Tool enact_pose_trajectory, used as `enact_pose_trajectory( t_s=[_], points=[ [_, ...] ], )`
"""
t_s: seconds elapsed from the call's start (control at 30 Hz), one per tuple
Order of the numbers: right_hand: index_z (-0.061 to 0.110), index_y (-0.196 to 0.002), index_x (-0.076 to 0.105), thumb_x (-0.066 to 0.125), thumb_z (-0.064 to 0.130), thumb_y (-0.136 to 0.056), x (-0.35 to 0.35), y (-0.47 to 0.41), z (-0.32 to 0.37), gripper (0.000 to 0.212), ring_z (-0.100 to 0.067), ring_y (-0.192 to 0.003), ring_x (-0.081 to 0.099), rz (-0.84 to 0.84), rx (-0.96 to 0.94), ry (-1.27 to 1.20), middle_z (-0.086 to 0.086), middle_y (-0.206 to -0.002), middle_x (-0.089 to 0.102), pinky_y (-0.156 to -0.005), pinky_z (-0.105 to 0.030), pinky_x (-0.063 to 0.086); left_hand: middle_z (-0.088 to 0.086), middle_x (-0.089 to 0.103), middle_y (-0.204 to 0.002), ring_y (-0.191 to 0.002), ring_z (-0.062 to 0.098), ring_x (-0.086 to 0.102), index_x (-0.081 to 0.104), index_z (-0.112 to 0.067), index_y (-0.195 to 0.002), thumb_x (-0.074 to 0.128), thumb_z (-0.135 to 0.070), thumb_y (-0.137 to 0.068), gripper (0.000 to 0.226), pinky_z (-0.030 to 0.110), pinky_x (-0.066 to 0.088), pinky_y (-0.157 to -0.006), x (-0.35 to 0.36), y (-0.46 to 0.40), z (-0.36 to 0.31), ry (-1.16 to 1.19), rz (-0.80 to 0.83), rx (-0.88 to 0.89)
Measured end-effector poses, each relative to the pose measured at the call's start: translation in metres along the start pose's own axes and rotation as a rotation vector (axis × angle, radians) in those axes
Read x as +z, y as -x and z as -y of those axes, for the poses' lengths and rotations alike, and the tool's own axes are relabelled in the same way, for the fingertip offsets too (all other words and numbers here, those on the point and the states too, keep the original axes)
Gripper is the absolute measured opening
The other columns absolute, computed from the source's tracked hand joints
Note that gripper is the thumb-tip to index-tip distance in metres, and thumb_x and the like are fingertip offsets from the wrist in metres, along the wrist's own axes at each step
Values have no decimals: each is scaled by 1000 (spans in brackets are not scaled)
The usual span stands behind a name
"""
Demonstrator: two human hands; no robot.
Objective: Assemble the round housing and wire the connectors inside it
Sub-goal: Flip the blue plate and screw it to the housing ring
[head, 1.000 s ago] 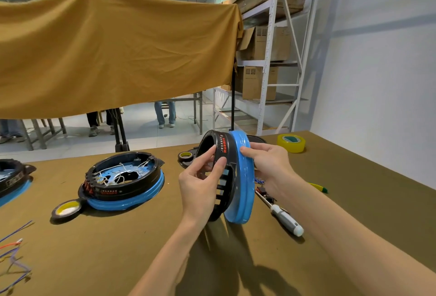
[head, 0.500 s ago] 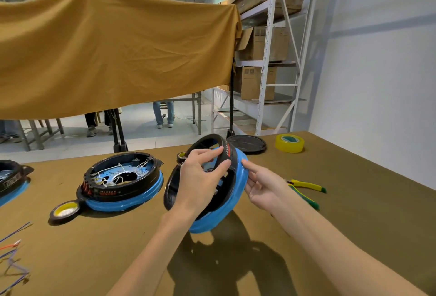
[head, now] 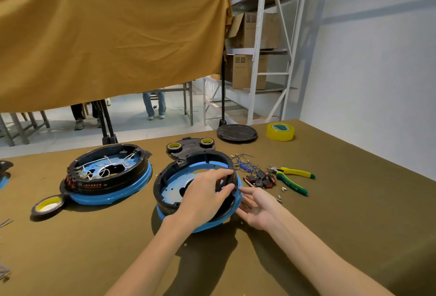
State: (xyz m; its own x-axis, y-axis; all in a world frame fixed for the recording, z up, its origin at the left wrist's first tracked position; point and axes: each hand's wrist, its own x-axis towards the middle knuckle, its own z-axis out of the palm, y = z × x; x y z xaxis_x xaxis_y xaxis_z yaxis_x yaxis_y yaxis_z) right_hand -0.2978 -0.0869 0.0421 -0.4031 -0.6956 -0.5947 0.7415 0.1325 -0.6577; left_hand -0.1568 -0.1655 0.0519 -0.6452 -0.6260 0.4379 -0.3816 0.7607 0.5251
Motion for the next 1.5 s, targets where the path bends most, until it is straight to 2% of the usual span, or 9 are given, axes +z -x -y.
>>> enact_pose_trajectory(
  t_s=[0.17, 0.37, 0.5, 0.7, 0.83, 0.93, 1.07, 1.23, 1.5],
  points=[
    [3, -132, 61, 80, 3, -66, 2, 1, -5, 69, -33, -101, 71, 58, -1, -120, -21, -114, 72, -67, -43, 60, -12, 65, -136, -124, 5, 57, 54, -32, -145, 63, -34, -100, 46, 35, 49, -108, -11, -7, 1, -43, 54, 40],
    [4, -128, 60, 83, 0, -68, 11, -1, -5, 64, -33, -84, 78, 193, -10, -162, -22, -97, 77, -54, -35, 61, -10, 69, -128, -115, 2, 61, 59, -28, -141, 62, -24, -101, 41, 29, 52, -103, -45, -20, 8, 28, 87, 45],
    [3, -124, 63, 83, -1, -70, 16, 1, -4, 58, -34, -85, 78, 220, 7, -154, -21, -96, 77, -52, -36, 61, -12, 68, -128, -115, 1, 60, 58, -30, -141, 60, -26, -102, 39, 26, 51, -102, -51, -16, 10, 14, 77, 46],
    [1, -125, 63, 81, 0, -78, 21, 3, -4, 50, -34, -91, 77, 267, -22, -138, -22, -103, 77, -57, -37, 62, -12, 63, -135, -119, 10, 58, 52, -31, -145, 58, -30, -102, 43, 39, 49, -106, -50, -5, 5, -147, -54, 18],
    [0, -122, 64, 80, 1, -82, 30, 6, -2, 43, -33, -93, 77, 288, -75, -79, -22, -103, 77, -66, -40, 64, -7, 57, -136, -121, 11, 55, 50, -21, -145, 66, -33, -96, 53, 36, 49, -105, -44, 1, -2, -77, -142, -12],
    [1, -121, 65, 80, 3, -82, 34, 8, -2, 41, -31, -92, 77, 272, -118, -9, -20, -102, 77, -71, -41, 65, -7, 54, -134, -119, 10, 54, 48, -20, -146, 75, -37, -89, 66, 36, 51, -102, -40, 8, -3, -84, -155, 20],
    [3, -118, 65, 81, 5, -83, 35, 11, -3, 38, -30, -89, 78, 253, -150, 41, -18, -97, 78, -70, -40, 64, -10, 53, -134, -123, 8, 53, 47, -19, -147, 78, -26, -89, 66, 38, 51, -104, -37, 16, 0, -41, -156, 40],
    [2, -116, 64, 78, 2, -85, 33, 19, -1, 33, -31, -87, 78, 229, -166, 96, -19, -95, 78, -70, -41, 65, -12, 51, -133, -122, 8, 51, 45, -24, -148, 74, -32, -90, 65, 38, 51, -103, -40, 19, 1, -51, -131, 38],
    [1, -112, 69, 71, -7, -88, 43, 43, 16, 25, -26, -87, 78, 249, -309, 184, -16, -96, 79, -62, -31, 63, -7, 39, -132, -119, 11, 47, 27, -23, -152, 91, -46, -66, 109, 26, 43, -104, -44, 20, -8, -236, -178, 47]
  ],
)
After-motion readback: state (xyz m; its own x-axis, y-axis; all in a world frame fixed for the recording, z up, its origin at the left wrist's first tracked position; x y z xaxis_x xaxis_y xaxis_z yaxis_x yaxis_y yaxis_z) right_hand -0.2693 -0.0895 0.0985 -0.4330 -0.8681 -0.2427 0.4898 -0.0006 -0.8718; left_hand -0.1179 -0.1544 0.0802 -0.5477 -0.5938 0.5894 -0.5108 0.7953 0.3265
